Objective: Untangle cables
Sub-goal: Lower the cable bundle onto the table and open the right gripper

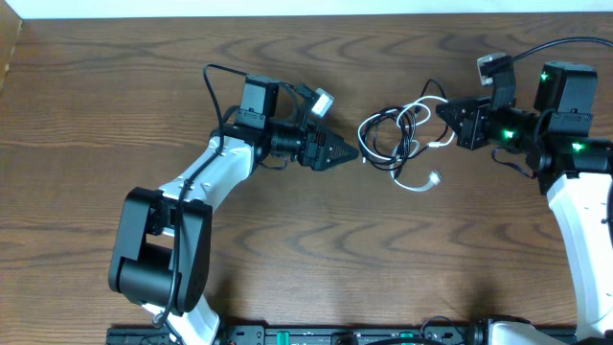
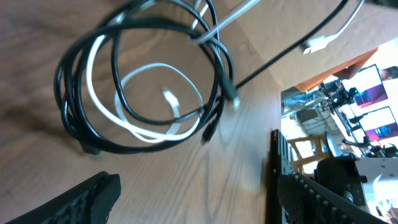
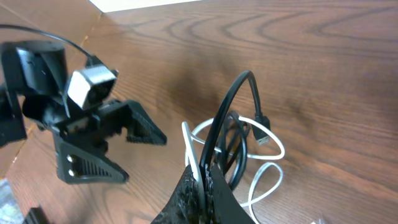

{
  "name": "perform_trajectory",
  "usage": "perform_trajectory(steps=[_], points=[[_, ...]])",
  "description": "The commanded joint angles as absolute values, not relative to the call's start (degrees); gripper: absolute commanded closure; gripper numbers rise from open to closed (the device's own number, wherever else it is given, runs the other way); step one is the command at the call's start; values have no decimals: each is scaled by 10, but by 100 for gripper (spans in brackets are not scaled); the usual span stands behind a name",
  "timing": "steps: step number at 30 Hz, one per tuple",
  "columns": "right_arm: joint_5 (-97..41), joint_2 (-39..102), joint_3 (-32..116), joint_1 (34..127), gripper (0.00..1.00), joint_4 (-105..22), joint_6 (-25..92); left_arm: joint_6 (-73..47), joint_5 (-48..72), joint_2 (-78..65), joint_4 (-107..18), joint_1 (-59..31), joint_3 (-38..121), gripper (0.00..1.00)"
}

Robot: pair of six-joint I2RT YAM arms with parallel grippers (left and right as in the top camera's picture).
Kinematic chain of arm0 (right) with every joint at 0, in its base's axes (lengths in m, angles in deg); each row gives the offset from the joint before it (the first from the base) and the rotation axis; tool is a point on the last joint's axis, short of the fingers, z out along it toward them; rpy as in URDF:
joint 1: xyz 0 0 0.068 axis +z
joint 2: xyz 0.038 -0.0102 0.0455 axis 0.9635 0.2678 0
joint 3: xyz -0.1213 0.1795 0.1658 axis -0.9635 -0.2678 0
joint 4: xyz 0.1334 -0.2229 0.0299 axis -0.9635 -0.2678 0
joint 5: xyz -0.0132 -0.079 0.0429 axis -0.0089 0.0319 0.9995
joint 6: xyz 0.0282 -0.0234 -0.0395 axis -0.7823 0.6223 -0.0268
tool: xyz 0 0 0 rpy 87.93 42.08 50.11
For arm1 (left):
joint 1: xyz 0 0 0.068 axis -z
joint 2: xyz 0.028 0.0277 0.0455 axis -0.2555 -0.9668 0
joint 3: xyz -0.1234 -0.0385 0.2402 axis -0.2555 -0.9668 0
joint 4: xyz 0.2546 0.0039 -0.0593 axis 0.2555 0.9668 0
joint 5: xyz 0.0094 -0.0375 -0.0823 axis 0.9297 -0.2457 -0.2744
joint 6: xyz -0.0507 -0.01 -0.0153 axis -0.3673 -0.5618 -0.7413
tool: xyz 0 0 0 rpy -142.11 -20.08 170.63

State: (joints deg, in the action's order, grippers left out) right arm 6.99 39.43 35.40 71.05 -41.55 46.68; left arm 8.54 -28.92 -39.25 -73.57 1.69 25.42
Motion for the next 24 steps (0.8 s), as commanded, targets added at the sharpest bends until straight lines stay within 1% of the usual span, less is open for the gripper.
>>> perform_trajectory(steps=[1,4,6,8,10,12,16,17,18,19,20,21,22,23,24], points=[[106,382,374,715,99,-410,444,129,-287,-393,-717,27,258,14],[126,382,378,716,99,-407,444,147,-287,-393,-716,36,258,14],[165,382,382,716,99,-387,443,156,-287,-393,-719,44,258,13],[226,382,393,715,99,-349,429,168,-287,-393,-720,54,258,3],[228,382,408,715,99,-335,405,176,-287,-393,-720,63,258,3],[152,382,425,715,99,-364,403,175,-271,-393,-720,72,258,2],[-143,382,435,720,99,-503,395,175,-249,-393,-720,79,258,2],[-154,382,435,721,99,-525,413,175,-247,-393,-720,79,258,2],[-51,382,437,724,99,-551,526,173,-235,-393,-720,79,258,2],[45,382,442,726,99,-569,605,172,-225,-393,-720,79,258,1],[94,382,447,727,99,-578,632,171,-218,-393,-720,79,258,0],[4,382,466,727,99,-581,538,171,-210,-393,-720,79,258,1],[-102,382,479,728,99,-593,485,168,-210,-393,-719,79,258,1],[-189,382,494,733,99,-613,465,165,-210,-393,-719,79,258,1],[-217,382,507,737,99,-631,467,164,-210,-393,-718,79,258,1]])
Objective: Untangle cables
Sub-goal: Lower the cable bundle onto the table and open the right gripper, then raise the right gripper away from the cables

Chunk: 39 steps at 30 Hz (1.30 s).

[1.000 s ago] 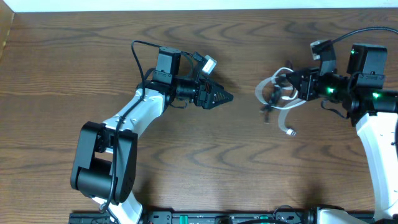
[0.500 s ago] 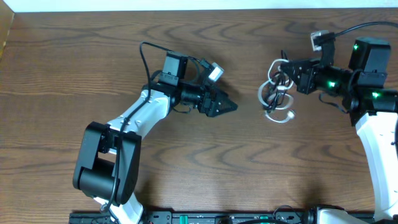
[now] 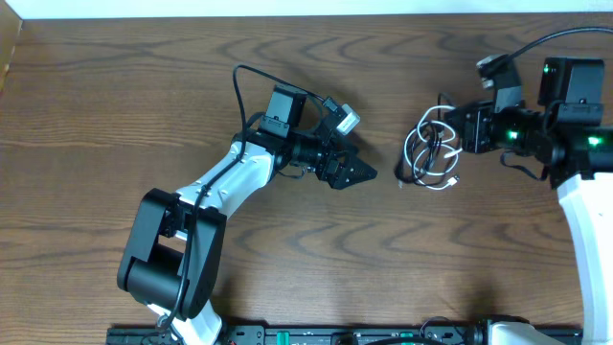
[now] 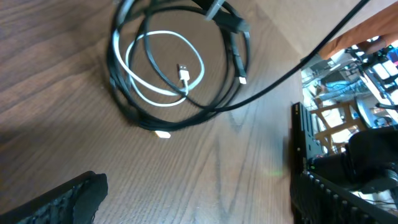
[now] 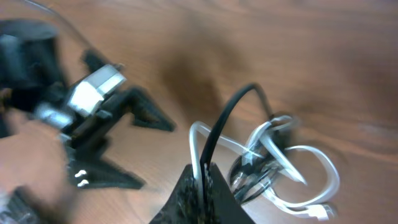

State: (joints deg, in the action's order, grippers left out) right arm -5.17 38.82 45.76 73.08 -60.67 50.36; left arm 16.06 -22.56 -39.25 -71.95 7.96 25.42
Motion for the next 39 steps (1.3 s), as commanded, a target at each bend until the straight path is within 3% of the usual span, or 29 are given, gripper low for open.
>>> perform_trajectory(steps=[1,3,5,13,17,21,25,28,33,39], points=[[-188,382,524,743,99,-649,512,164,-210,-393,-717,79,258,1],[-62,379,559,751,99,-669,597,165,-210,-393,-715,79,258,1],[-30,374,595,754,99,-664,573,165,-210,-393,-719,79,258,2],[-98,379,810,751,99,-730,483,165,-214,-393,-723,86,258,2],[-177,396,780,754,99,-818,496,165,-214,-393,-726,88,258,2],[-182,446,682,757,99,-810,497,164,-214,-393,-730,88,258,2],[-364,516,650,756,99,-797,368,159,-214,-393,-726,88,258,2],[-422,541,661,757,99,-806,324,151,-214,-393,-726,88,258,2],[-231,532,666,756,99,-744,449,151,-214,-393,-726,88,258,2],[-247,532,672,755,99,-763,430,149,-215,-393,-721,89,258,2]])
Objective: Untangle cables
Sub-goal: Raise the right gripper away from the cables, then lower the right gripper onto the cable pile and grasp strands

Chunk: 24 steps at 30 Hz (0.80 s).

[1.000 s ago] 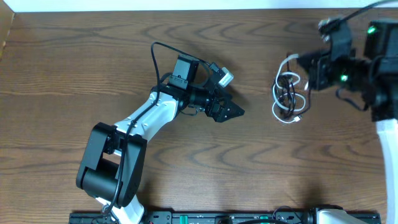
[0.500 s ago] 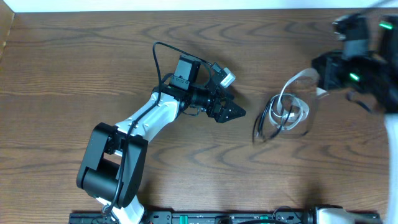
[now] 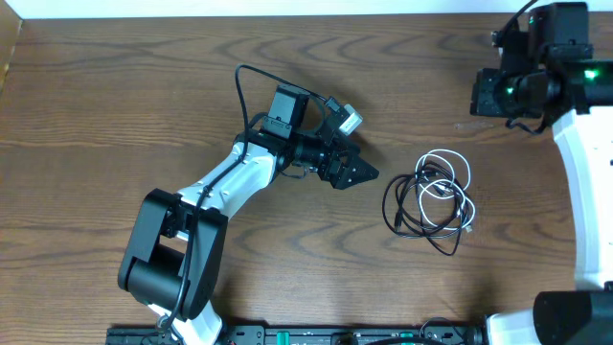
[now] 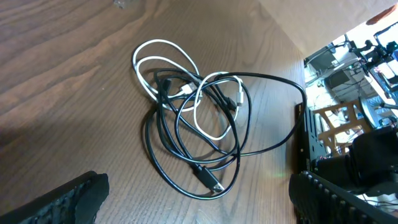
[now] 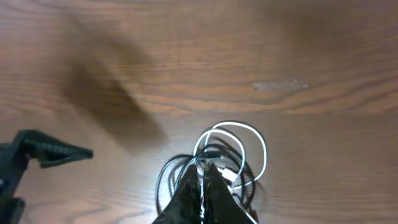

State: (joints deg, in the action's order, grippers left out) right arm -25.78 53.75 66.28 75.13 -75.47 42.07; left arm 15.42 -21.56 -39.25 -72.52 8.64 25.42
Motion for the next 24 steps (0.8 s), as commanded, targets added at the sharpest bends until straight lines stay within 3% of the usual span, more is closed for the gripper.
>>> perform_trajectory(steps=[1,8,16,24], points=[[-259,532,672,755,99,-768,427,149,-215,-393,-720,90,258,2],[-298,534,636,758,99,-798,379,151,-204,-393,-720,98,258,2],[-305,534,490,775,99,-742,332,145,-177,-393,-715,98,258,2],[-298,534,379,800,87,-666,260,145,-178,-393,-713,98,258,2]])
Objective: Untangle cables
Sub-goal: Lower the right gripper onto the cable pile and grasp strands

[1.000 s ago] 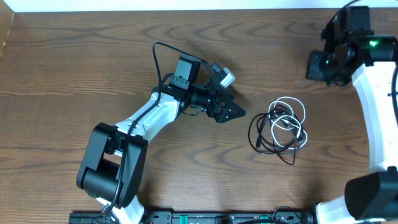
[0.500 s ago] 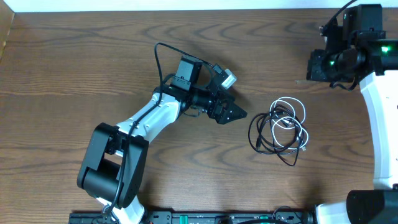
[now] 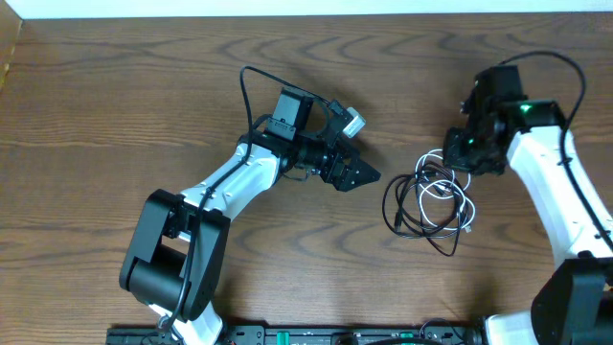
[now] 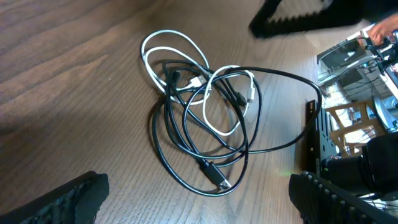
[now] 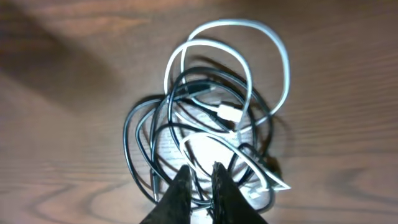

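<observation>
A tangle of black and white cables lies flat on the wooden table, right of centre. The left wrist view shows the tangle with a black plug at its near edge. My left gripper points at it from the left, short of it, and in its own view this gripper stands wide open and empty. My right gripper is over the tangle's upper right edge. From the right wrist, that gripper hovers above the loops, its fingers a narrow gap apart.
The left arm stretches across the table's middle from the lower left. The right arm runs down the right side. A pale wall edge borders the table at the back.
My right gripper has come from the far upper right corner to just over the tangle's top edge, and its fingers have parted slightly. The tangle and left gripper have hardly moved.
My right gripper was shut on the cables, holding the tangle up near the table's upper middle beside the open left gripper. Then it held them further right. Later the tangle lay on the table with the right gripper away and shut; now it hovers over it.
</observation>
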{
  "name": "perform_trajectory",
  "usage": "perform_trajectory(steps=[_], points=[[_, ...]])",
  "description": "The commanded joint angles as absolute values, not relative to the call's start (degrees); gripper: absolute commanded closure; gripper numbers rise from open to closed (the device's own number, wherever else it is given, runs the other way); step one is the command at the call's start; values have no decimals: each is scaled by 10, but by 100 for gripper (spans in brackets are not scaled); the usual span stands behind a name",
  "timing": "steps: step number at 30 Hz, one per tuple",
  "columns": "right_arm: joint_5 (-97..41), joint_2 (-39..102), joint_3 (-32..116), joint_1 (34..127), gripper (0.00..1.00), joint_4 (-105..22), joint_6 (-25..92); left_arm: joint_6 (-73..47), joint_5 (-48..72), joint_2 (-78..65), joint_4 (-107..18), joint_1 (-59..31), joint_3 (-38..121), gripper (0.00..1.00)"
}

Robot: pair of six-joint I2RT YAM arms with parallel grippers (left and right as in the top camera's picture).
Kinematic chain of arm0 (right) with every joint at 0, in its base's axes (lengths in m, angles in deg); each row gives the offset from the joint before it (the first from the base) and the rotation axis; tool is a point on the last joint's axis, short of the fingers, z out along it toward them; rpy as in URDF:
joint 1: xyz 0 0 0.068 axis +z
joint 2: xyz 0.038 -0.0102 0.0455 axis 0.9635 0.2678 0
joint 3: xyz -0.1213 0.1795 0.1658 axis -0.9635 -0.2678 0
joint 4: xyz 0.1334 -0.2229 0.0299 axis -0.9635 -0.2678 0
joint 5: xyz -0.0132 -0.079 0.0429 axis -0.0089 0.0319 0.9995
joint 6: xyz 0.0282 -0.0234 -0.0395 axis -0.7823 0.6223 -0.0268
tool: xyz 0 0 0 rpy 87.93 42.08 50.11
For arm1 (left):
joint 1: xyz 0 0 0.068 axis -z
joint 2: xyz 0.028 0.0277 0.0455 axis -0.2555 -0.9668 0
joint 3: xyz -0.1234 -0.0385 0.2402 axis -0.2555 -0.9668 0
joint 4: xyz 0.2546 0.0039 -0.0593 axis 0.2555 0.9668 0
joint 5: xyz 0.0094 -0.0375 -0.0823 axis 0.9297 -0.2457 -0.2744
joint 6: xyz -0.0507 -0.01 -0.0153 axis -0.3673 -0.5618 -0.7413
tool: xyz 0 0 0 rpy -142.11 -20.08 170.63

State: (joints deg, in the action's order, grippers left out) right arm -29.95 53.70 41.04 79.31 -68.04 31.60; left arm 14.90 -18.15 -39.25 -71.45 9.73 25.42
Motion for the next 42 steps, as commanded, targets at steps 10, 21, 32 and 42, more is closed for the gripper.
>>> perform_trajectory(steps=[10,21,32,42], points=[[-324,534,277,802,71,-607,155,146,-178,-393,-706,98,258,2],[-360,534,226,803,54,-529,117,171,-178,-393,-685,98,258,2],[-332,534,185,806,99,-374,100,171,-178,-393,-680,98,258,2],[-265,538,206,805,99,-246,87,171,-178,-393,-673,98,258,2]])
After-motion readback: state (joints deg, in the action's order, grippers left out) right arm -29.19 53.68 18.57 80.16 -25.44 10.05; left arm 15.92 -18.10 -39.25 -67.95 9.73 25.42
